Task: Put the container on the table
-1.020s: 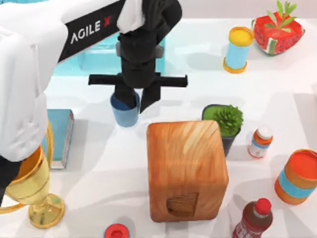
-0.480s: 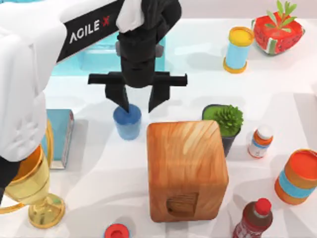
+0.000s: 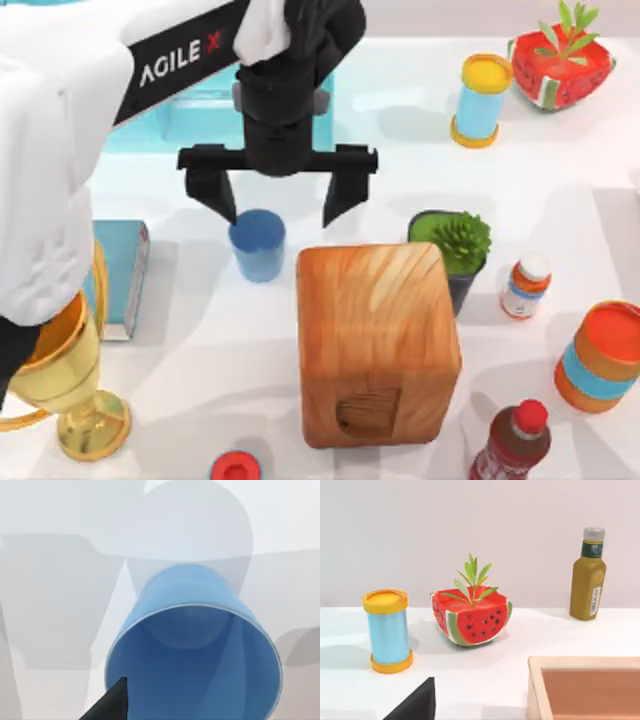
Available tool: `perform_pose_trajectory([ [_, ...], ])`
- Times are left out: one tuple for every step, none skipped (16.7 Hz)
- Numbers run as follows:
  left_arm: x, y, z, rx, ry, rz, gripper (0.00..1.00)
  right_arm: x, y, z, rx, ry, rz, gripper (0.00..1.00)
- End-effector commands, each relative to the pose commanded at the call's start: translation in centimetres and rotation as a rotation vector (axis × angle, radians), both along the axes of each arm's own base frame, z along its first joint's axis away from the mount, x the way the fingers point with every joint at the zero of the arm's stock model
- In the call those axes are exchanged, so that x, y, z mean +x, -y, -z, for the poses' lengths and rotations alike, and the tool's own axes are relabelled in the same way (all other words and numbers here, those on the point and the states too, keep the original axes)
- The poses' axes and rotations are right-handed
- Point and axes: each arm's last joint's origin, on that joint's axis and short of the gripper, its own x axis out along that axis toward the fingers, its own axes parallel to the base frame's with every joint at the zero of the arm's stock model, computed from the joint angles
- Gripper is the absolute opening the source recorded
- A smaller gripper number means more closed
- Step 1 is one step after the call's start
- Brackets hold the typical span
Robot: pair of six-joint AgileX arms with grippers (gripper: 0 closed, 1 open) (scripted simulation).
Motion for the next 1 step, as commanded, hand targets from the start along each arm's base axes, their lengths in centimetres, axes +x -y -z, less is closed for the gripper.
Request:
perform_pose_trajectory([
  [0.0,0.0,0.0,0.0,0.0,0.0,1.0,0.0,0.0,0.0,0.0,0.0,0.0,1.0],
])
